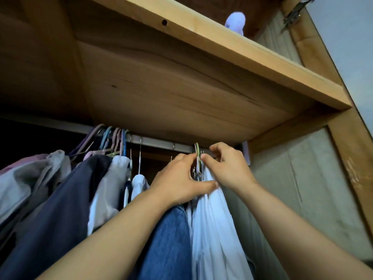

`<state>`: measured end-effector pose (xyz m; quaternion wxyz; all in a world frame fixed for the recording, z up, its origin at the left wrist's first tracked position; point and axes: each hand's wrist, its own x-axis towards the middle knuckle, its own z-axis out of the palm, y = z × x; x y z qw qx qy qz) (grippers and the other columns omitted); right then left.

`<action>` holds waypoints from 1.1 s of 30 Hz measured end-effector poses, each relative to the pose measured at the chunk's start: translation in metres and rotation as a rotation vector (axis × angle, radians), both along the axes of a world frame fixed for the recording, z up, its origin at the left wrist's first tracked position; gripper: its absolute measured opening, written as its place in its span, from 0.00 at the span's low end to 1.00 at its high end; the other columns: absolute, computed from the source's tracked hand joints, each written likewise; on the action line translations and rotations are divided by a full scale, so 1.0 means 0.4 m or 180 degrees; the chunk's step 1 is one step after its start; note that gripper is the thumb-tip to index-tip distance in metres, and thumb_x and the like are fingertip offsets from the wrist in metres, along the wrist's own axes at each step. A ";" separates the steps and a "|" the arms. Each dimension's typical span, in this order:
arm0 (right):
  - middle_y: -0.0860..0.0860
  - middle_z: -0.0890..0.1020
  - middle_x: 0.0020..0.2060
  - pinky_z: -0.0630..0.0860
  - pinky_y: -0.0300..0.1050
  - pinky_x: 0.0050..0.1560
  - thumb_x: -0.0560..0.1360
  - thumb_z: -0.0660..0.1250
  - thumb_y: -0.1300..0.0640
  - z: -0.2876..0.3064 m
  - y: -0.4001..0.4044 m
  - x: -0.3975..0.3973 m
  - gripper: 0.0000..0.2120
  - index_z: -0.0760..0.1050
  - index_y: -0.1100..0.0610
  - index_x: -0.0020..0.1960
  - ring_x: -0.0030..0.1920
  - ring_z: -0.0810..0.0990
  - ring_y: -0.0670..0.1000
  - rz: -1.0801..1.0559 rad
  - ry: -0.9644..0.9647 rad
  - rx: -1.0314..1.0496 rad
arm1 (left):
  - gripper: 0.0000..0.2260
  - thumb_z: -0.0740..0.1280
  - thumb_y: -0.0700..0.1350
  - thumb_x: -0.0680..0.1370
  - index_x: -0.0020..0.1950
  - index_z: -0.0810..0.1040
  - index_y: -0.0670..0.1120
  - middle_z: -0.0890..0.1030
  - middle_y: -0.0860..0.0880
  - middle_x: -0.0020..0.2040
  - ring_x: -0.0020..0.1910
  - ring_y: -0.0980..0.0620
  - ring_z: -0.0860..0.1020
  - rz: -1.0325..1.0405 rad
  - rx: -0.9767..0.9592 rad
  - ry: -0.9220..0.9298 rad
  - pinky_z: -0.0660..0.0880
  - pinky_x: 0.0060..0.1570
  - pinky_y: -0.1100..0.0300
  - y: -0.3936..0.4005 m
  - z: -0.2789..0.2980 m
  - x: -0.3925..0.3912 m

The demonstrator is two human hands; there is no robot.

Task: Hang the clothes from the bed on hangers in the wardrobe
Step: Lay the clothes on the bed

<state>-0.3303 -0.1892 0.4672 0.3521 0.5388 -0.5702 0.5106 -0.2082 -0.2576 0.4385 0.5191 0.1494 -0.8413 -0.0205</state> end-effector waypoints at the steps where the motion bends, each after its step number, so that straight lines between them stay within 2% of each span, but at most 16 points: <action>1: 0.50 0.80 0.45 0.75 0.47 0.52 0.74 0.67 0.47 -0.001 -0.010 -0.004 0.19 0.74 0.56 0.60 0.48 0.78 0.52 0.0058 -0.0036 0.0023 | 0.44 0.63 0.70 0.55 0.69 0.66 0.57 0.71 0.56 0.62 0.63 0.55 0.71 0.0011 0.0024 0.0011 0.70 0.63 0.52 -0.005 -0.004 0.004; 4: 0.45 0.77 0.31 0.73 0.44 0.44 0.74 0.67 0.51 -0.005 -0.032 -0.021 0.16 0.74 0.56 0.59 0.37 0.76 0.46 0.0333 -0.0193 0.0054 | 0.50 0.63 0.72 0.53 0.72 0.63 0.55 0.70 0.57 0.64 0.64 0.57 0.70 0.0028 0.0076 0.0033 0.70 0.63 0.53 -0.021 -0.013 0.019; 7: 0.44 0.75 0.29 0.69 0.42 0.37 0.75 0.64 0.55 -0.003 -0.048 -0.030 0.18 0.72 0.55 0.64 0.33 0.73 0.43 0.0395 -0.0178 0.0070 | 0.48 0.66 0.71 0.54 0.72 0.63 0.56 0.70 0.58 0.62 0.63 0.58 0.70 -0.0031 0.0122 0.0039 0.70 0.63 0.54 -0.030 -0.020 0.030; 9: 0.47 0.75 0.35 0.66 0.40 0.38 0.75 0.62 0.56 -0.001 -0.057 -0.033 0.22 0.68 0.54 0.69 0.36 0.73 0.46 0.0412 -0.0199 0.0128 | 0.46 0.68 0.67 0.57 0.73 0.63 0.55 0.69 0.57 0.64 0.64 0.58 0.70 -0.0029 0.0123 0.0031 0.70 0.63 0.55 -0.034 -0.024 0.032; 12: 0.54 0.74 0.46 0.66 0.40 0.46 0.76 0.58 0.56 0.006 -0.067 -0.040 0.25 0.62 0.53 0.73 0.48 0.73 0.51 0.0359 -0.0181 0.0322 | 0.41 0.67 0.61 0.59 0.72 0.64 0.55 0.70 0.57 0.62 0.63 0.57 0.71 -0.0116 0.0097 0.0048 0.70 0.63 0.54 -0.043 -0.030 0.027; 14: 0.58 0.75 0.58 0.67 0.42 0.56 0.77 0.55 0.57 0.013 -0.066 -0.045 0.24 0.61 0.54 0.73 0.60 0.73 0.55 0.0248 -0.0231 0.0406 | 0.39 0.66 0.57 0.60 0.72 0.64 0.55 0.70 0.57 0.64 0.64 0.57 0.70 -0.0159 0.0101 0.0006 0.69 0.63 0.54 -0.045 -0.032 0.023; 15: 0.58 0.73 0.64 0.65 0.43 0.60 0.78 0.54 0.58 0.016 -0.066 -0.049 0.23 0.62 0.55 0.73 0.65 0.69 0.56 0.0210 -0.0272 0.0409 | 0.39 0.65 0.56 0.60 0.73 0.64 0.55 0.70 0.57 0.65 0.65 0.57 0.70 -0.0163 0.0087 -0.0030 0.69 0.64 0.55 -0.046 -0.032 0.022; 17: 0.56 0.69 0.69 0.61 0.41 0.64 0.78 0.53 0.61 0.021 -0.067 -0.058 0.22 0.63 0.56 0.72 0.69 0.65 0.55 0.0243 -0.0388 0.0358 | 0.39 0.64 0.54 0.60 0.72 0.65 0.55 0.71 0.57 0.67 0.66 0.57 0.70 -0.0192 0.0085 -0.0079 0.69 0.64 0.55 -0.048 -0.030 0.018; 19: 0.54 0.72 0.66 0.62 0.42 0.66 0.78 0.54 0.63 0.024 -0.072 -0.059 0.19 0.69 0.57 0.67 0.68 0.68 0.53 0.0626 -0.0660 0.0264 | 0.38 0.63 0.52 0.60 0.71 0.66 0.55 0.72 0.57 0.67 0.64 0.58 0.72 -0.0268 0.0139 -0.0087 0.71 0.63 0.55 -0.047 -0.030 0.015; 20: 0.53 0.76 0.61 0.65 0.44 0.66 0.77 0.55 0.65 0.025 -0.075 -0.057 0.17 0.74 0.56 0.61 0.65 0.71 0.52 0.0933 -0.0849 0.0265 | 0.37 0.63 0.52 0.60 0.71 0.67 0.54 0.73 0.57 0.66 0.63 0.57 0.73 -0.0300 0.0149 -0.0075 0.72 0.61 0.55 -0.046 -0.029 0.013; 22: 0.49 0.81 0.46 0.71 0.48 0.62 0.75 0.57 0.68 0.028 -0.078 -0.045 0.13 0.77 0.54 0.45 0.55 0.77 0.51 0.1380 -0.1122 0.0335 | 0.37 0.63 0.52 0.60 0.71 0.67 0.55 0.74 0.57 0.64 0.60 0.57 0.75 -0.0335 0.0135 -0.0043 0.73 0.60 0.56 -0.043 -0.029 0.013; 23: 0.49 0.80 0.43 0.72 0.48 0.59 0.75 0.59 0.68 0.029 -0.077 -0.039 0.13 0.77 0.53 0.42 0.51 0.78 0.49 0.1495 -0.1161 0.0392 | 0.36 0.63 0.52 0.60 0.70 0.67 0.55 0.74 0.57 0.64 0.59 0.57 0.75 -0.0336 0.0119 -0.0030 0.73 0.59 0.56 -0.040 -0.029 0.014; 25: 0.51 0.80 0.47 0.71 0.44 0.59 0.76 0.63 0.65 0.029 -0.087 -0.035 0.08 0.78 0.57 0.50 0.53 0.77 0.49 0.1588 -0.1110 0.0472 | 0.35 0.62 0.52 0.61 0.70 0.67 0.57 0.74 0.58 0.62 0.57 0.56 0.76 -0.0330 0.0104 -0.0009 0.74 0.57 0.56 -0.039 -0.028 0.017; 27: 0.54 0.80 0.51 0.70 0.41 0.58 0.78 0.63 0.63 0.029 -0.097 -0.032 0.10 0.77 0.60 0.58 0.54 0.76 0.49 0.1552 -0.1037 0.0494 | 0.35 0.62 0.53 0.61 0.70 0.67 0.57 0.74 0.58 0.61 0.56 0.56 0.76 -0.0327 0.0113 0.0020 0.74 0.57 0.56 -0.040 -0.027 0.020; 30: 0.54 0.80 0.48 0.70 0.39 0.53 0.79 0.61 0.63 0.030 -0.104 -0.031 0.09 0.78 0.61 0.55 0.49 0.77 0.48 0.1478 -0.1006 0.0514 | 0.36 0.62 0.53 0.60 0.70 0.67 0.57 0.74 0.59 0.59 0.57 0.56 0.75 -0.0314 0.0146 0.0059 0.74 0.57 0.55 -0.042 -0.030 0.022; 33: 0.57 0.80 0.43 0.73 0.42 0.47 0.79 0.60 0.64 0.031 -0.099 -0.034 0.08 0.77 0.62 0.52 0.42 0.77 0.50 0.1739 -0.1233 0.0537 | 0.35 0.62 0.53 0.60 0.69 0.68 0.57 0.75 0.58 0.58 0.59 0.57 0.74 -0.0344 0.0197 0.0090 0.72 0.59 0.55 -0.046 -0.033 0.020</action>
